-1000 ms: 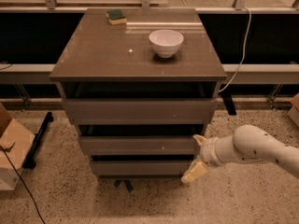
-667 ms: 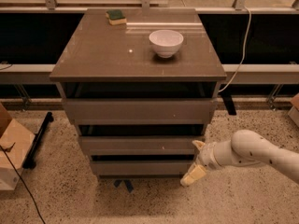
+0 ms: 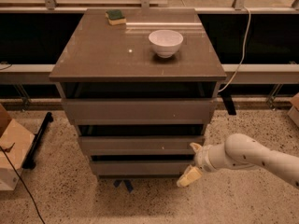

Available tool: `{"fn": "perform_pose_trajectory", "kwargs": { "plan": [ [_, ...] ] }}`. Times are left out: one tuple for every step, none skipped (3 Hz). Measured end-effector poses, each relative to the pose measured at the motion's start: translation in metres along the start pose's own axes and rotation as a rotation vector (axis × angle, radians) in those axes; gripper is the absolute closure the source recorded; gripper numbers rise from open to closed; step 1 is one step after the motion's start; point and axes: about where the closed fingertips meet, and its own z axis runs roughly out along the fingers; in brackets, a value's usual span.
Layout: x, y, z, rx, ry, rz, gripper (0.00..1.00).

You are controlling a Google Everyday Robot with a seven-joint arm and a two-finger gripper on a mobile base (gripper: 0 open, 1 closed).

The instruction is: Open bottom drawer

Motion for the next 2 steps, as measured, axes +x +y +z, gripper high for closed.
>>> {"fn": "perform_pose_trajectory", "kwargs": {
  "plan": [
    [0.016,0.000,0.033,0.015,0.038,-0.013,0.00],
    [0.041,-0.002,0.067,0.029,0.041,0.003,0.00]
  ]
}}
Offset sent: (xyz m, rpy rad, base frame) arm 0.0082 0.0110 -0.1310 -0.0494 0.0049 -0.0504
